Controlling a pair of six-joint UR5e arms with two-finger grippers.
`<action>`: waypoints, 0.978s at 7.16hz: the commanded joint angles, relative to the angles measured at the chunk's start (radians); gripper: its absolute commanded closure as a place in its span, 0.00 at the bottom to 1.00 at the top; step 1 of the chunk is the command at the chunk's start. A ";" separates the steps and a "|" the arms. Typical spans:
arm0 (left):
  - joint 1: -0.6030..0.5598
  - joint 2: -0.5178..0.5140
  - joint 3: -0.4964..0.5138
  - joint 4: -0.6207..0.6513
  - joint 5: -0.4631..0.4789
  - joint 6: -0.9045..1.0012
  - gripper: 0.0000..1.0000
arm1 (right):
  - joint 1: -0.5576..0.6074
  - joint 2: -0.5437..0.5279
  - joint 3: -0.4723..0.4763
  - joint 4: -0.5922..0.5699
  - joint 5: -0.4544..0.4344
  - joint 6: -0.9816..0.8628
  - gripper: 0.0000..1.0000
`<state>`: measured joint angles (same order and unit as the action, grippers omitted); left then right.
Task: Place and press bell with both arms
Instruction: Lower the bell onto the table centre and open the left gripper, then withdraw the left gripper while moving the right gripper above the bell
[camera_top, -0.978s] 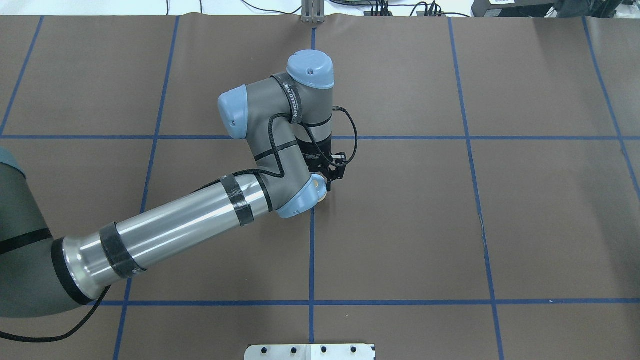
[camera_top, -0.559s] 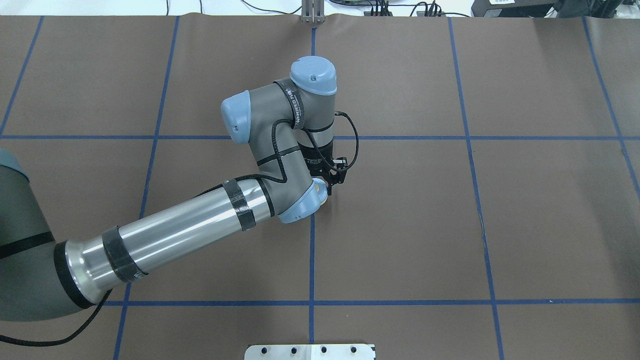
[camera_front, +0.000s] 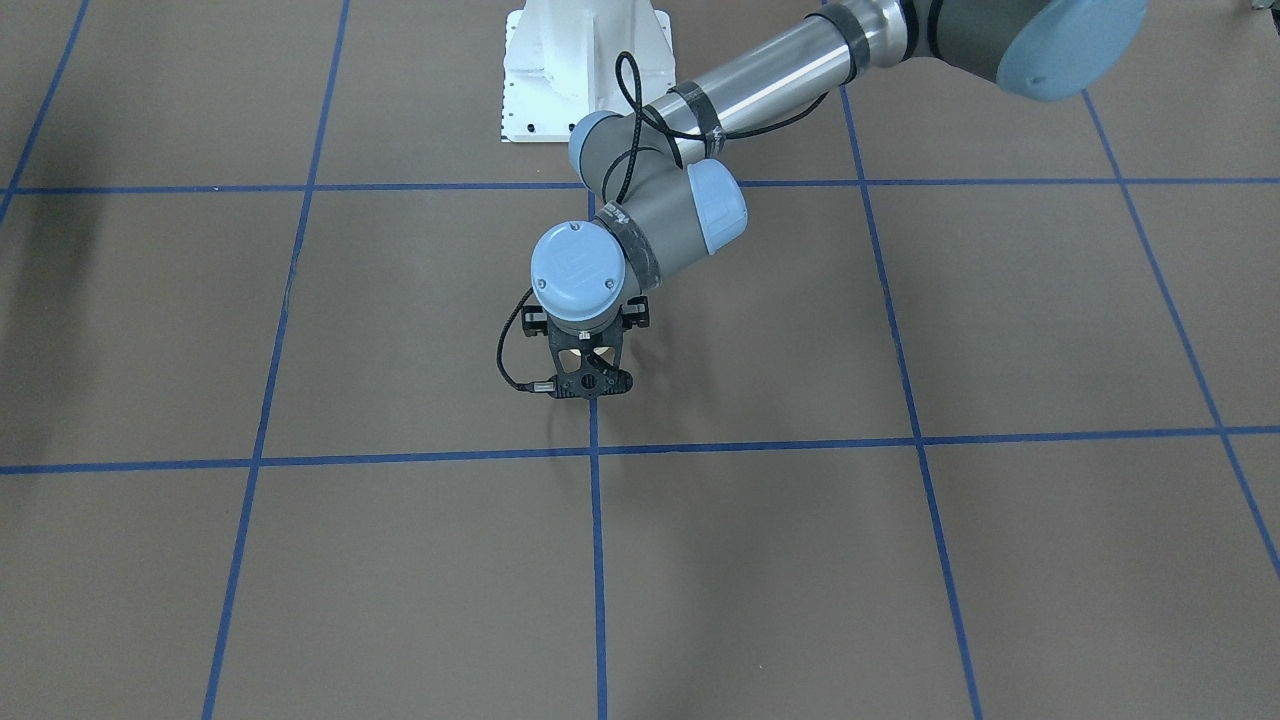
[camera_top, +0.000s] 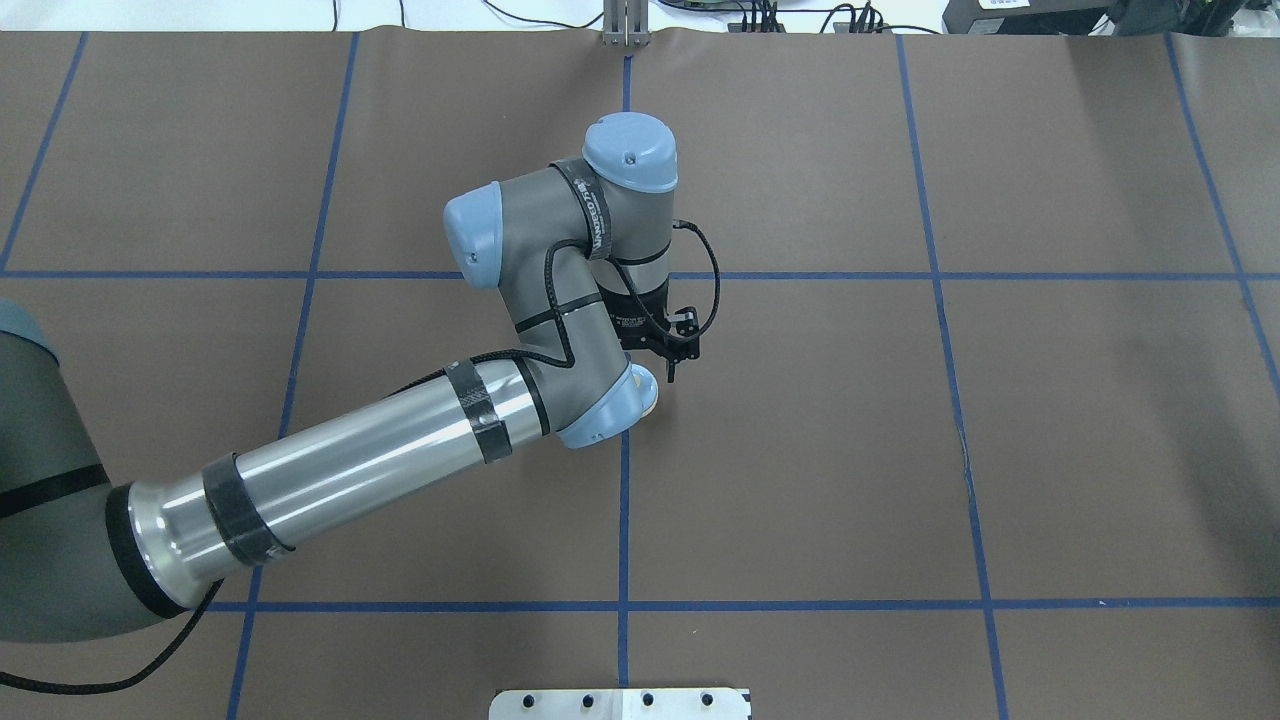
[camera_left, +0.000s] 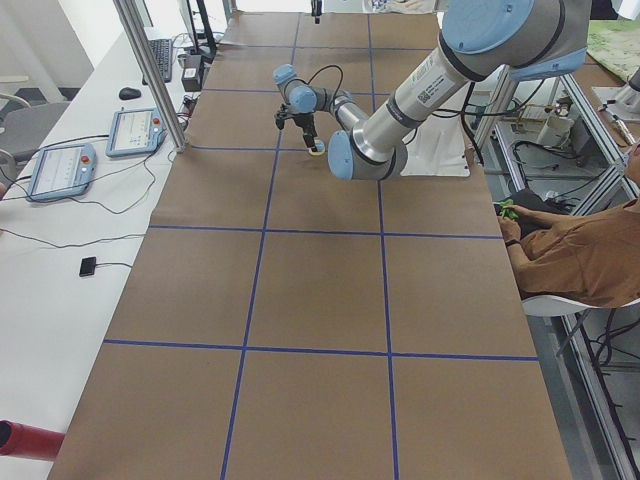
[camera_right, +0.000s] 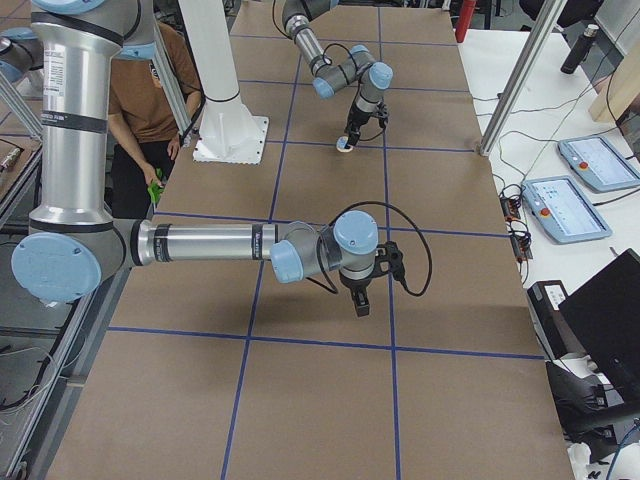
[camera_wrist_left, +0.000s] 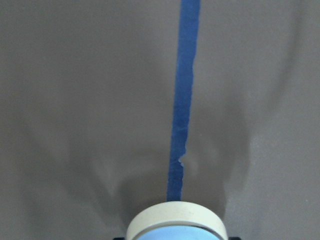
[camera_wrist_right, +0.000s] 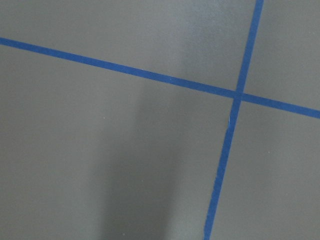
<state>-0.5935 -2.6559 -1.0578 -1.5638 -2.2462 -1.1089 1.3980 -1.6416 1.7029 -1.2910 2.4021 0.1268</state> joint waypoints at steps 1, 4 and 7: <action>-0.099 0.034 -0.142 0.045 -0.009 0.006 0.01 | -0.106 0.150 0.014 0.007 -0.017 0.191 0.00; -0.181 0.387 -0.585 0.136 -0.010 0.085 0.01 | -0.436 0.433 0.011 -0.004 -0.224 0.665 0.05; -0.308 0.736 -0.842 0.160 -0.024 0.389 0.01 | -0.712 0.697 -0.051 -0.124 -0.376 1.031 0.98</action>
<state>-0.8533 -2.0533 -1.8081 -1.4087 -2.2677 -0.8309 0.7808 -1.0585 1.6801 -1.3546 2.0634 1.0358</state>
